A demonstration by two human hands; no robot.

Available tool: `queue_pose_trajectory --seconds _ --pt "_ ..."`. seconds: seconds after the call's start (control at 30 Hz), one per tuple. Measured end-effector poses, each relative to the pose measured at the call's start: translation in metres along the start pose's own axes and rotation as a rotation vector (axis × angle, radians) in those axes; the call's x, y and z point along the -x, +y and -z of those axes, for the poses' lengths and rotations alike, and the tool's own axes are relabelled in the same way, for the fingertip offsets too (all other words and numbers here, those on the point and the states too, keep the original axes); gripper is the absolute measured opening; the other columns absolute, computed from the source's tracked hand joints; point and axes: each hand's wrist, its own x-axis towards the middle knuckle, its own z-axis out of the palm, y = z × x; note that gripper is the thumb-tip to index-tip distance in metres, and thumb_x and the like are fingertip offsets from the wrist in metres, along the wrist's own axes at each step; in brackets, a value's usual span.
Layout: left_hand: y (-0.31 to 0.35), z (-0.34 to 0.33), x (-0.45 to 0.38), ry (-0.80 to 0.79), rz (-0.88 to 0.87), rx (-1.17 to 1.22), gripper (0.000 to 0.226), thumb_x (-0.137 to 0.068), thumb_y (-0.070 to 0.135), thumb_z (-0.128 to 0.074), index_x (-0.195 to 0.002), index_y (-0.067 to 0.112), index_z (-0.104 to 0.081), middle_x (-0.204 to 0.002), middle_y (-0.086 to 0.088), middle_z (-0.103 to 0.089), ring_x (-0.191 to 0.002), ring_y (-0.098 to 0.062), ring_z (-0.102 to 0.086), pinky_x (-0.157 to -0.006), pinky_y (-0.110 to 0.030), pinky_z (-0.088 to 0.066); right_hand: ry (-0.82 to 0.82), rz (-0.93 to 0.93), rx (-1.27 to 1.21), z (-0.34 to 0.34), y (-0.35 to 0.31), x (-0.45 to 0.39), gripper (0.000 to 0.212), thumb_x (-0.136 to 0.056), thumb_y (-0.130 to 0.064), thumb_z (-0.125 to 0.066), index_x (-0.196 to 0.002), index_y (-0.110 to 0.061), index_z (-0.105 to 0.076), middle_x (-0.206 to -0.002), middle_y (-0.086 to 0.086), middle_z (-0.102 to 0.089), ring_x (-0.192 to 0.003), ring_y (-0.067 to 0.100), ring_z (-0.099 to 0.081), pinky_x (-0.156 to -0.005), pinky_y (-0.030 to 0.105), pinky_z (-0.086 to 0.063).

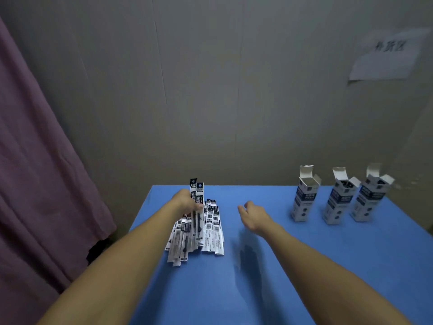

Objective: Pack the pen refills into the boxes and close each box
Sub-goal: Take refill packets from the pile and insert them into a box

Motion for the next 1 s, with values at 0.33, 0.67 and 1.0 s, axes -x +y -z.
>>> queue_pose_trajectory --seconds 0.33,0.67,1.0 --pt "0.045 -0.043 0.010 -0.009 -0.174 0.001 0.036 -0.087 0.018 -0.077 -0.112 -0.004 -0.064 -0.103 -0.017 -0.069 -0.076 -0.020 -0.054 -0.073 -0.031 -0.045 0.071 -0.093 0.057 0.057 0.057 0.052 0.065 -0.091 -0.035 -0.063 -0.144 -0.006 -0.038 -0.119 0.013 -0.059 -0.109 0.030 -0.058 -0.090 0.041 -0.051" --pt "0.100 -0.107 0.017 0.047 -0.293 0.051 0.019 -0.076 0.013 -0.086 -0.091 0.015 -0.074 -0.086 -0.003 -0.069 -0.073 -0.020 -0.061 -0.072 -0.033 -0.057 0.123 -0.135 0.042 0.096 0.130 0.052 0.050 -0.087 -0.032 -0.067 -0.125 -0.007 -0.047 -0.120 0.012 -0.058 -0.104 0.029 -0.058 -0.086 0.041 -0.053" --pt "0.133 -0.160 -0.010 0.119 -0.219 0.154 0.019 -0.079 0.010 -0.083 -0.096 0.012 -0.073 -0.090 -0.010 -0.069 -0.087 -0.029 -0.068 -0.082 -0.043 -0.060 0.076 -0.131 -0.175 0.125 0.214 -0.028 0.085 -0.079 -0.037 -0.082 -0.141 -0.003 -0.036 -0.132 0.012 -0.052 -0.118 0.026 -0.052 -0.095 0.036 -0.047"
